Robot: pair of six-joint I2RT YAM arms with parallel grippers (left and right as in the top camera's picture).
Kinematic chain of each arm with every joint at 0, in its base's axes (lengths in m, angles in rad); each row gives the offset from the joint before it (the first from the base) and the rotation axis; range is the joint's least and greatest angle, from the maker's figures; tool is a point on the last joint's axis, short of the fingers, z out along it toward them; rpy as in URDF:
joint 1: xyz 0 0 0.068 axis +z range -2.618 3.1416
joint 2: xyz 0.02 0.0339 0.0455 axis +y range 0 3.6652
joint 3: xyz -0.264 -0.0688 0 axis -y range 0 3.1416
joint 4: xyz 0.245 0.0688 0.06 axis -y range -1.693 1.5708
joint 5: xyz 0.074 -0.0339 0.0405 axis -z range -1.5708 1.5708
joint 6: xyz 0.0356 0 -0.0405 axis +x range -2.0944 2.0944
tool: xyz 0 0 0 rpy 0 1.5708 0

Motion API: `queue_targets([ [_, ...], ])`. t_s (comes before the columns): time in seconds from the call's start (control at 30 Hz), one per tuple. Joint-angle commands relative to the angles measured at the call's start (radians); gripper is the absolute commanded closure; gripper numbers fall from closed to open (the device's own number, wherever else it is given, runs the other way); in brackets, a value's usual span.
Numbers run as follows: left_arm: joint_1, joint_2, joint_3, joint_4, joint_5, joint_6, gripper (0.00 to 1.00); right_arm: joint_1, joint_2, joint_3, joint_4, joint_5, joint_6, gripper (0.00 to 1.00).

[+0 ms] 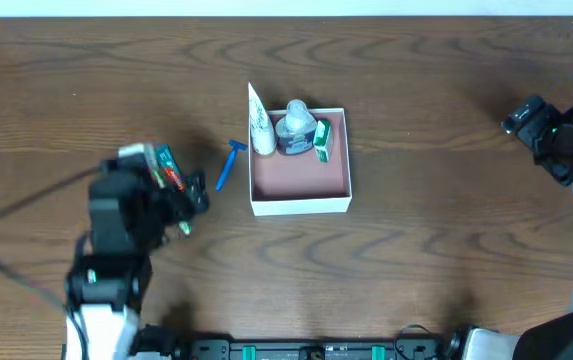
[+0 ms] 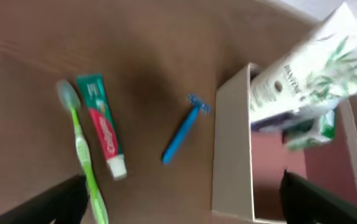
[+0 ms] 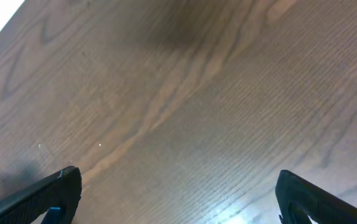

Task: Pack container
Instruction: 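Reach the left gripper down to the Colgate tube and grasp it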

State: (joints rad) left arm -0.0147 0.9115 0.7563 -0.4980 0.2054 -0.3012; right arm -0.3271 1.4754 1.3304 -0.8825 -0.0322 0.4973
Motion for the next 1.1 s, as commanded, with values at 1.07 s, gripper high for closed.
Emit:
queue_targets([
  [1.07, 0.021, 0.729, 0.216, -0.114, -0.147, -0.1, 0.16, -0.005, -0.003, 0.01, -0.001, 0.006, 0.011, 0.01],
])
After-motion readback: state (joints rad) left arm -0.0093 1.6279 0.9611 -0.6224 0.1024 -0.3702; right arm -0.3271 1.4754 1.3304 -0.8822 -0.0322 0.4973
